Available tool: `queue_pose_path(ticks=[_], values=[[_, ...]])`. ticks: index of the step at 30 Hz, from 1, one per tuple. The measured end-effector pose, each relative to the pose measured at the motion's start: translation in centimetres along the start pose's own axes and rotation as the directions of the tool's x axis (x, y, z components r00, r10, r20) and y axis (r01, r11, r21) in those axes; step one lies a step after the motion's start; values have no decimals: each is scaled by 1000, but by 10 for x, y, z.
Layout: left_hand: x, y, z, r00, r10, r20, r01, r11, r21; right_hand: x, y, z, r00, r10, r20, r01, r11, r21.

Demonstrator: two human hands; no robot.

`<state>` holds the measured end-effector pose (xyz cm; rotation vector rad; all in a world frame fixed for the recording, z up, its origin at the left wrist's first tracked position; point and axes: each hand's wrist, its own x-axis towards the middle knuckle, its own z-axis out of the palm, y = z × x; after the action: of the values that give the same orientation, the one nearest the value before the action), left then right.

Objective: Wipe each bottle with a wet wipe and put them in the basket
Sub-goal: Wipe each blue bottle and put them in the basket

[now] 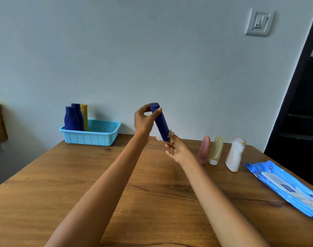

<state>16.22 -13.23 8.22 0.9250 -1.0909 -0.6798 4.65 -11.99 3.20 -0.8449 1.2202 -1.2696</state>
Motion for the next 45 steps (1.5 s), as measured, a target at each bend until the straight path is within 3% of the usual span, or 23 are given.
queue_pose_path(ticks=[8, 11, 14, 16, 20, 26, 28, 30, 33, 36, 40, 43, 45], values=[[7, -3, -9, 999, -27, -43, 27, 1000, -2, 1, 0, -7, 999, -22, -48, 14, 986, -166], [9, -3, -11, 998, -44, -36, 43, 999, -17, 1, -5, -7, 970, -214, -111, 195, 968, -159], [5, -5, -8, 1000, -24, 9, 23, 997, 74, -3, -16, -4, 890, -415, -188, 403, 910, -97], [0, -7, -4, 998, 5, 67, -14, 990, 141, -3, -23, -3, 845, -507, -172, 487, 861, -148], [-9, -10, 6, 967, 27, 252, -90, 966, 243, -2, -25, -2, 854, -520, -30, 506, 842, -188], [-10, -8, 6, 966, 65, 251, -166, 900, 404, -10, -35, 2, 795, -604, -51, 597, 795, -107], [-12, -8, 5, 965, 81, 248, -187, 876, 443, -14, -41, 2, 742, -664, -95, 653, 747, -120], [-16, -6, 8, 958, 106, 266, -228, 843, 487, -15, -44, 2, 685, -722, -95, 684, 682, -259], [-22, -2, 13, 941, 156, 300, -304, 779, 548, -10, -42, -2, 621, -783, 34, 680, 517, -520], [-23, 1, 11, 959, 145, 242, -262, 775, 575, -7, -39, 0, 575, -796, 191, 696, 352, -626], [-22, 3, 11, 953, 216, 214, -303, 727, 616, -11, -46, -1, 481, -850, 216, 643, 174, -746], [-24, 3, 12, 952, 232, 200, -306, 724, 618, -14, -51, -5, 453, -866, 213, 599, 118, -792], [-22, 1, 11, 955, 220, 200, -297, 740, 604, -12, -51, -9, 482, -865, 138, 619, 225, -752]])
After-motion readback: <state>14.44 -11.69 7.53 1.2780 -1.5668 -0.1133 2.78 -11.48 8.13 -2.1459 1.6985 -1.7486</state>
